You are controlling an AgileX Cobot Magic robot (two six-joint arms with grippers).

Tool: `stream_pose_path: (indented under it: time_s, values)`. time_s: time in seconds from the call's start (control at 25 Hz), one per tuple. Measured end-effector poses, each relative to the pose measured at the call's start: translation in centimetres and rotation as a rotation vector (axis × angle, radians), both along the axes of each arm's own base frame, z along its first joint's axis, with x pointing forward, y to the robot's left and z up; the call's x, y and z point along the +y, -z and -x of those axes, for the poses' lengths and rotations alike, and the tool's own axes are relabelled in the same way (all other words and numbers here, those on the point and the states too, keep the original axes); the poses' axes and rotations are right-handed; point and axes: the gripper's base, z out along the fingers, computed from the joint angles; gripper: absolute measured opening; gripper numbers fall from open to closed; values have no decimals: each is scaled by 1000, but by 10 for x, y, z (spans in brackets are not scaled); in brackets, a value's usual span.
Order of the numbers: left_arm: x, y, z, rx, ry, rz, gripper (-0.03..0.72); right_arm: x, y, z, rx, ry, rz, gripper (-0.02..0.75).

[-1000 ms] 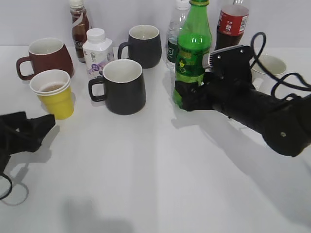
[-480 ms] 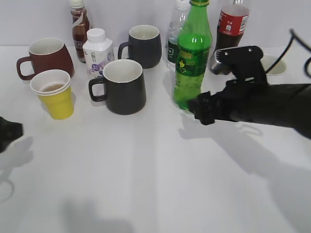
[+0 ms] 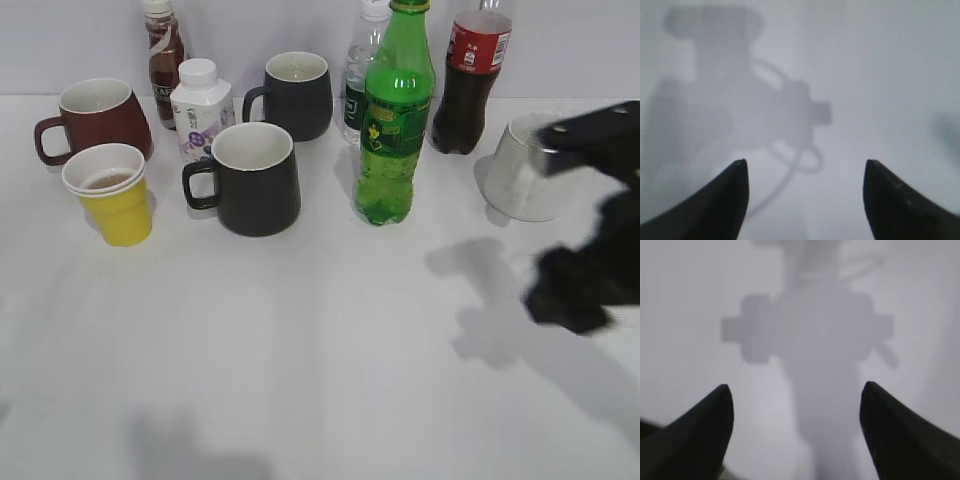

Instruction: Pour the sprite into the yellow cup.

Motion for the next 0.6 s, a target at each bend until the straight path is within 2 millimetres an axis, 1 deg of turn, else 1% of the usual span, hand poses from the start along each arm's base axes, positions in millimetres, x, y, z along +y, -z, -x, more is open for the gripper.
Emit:
stream_pose_path:
  time_s: [0.08,0.16,0.24,0.36,0.4,0.48,0.6]
  values:
    - [6,-8,21,-5,59,3,544,-10,-13,18,52,1,27,589]
    - [10,-10,35,-23,124,11,544,-20,-27,39,64,3,15,589]
    - [14,-11,51,-76,175,40,536,-30,-36,62,67,7,-5,589]
    - [22,-11,73,-174,236,75,518,-51,-42,100,53,10,-23,589]
    - [24,-13,80,-211,253,84,512,-59,-45,115,18,10,-41,589]
    - [30,-16,93,-305,285,96,507,-72,-47,137,-27,10,-61,589]
    - [38,-18,109,-416,310,111,504,-91,-53,170,-174,1,-124,589]
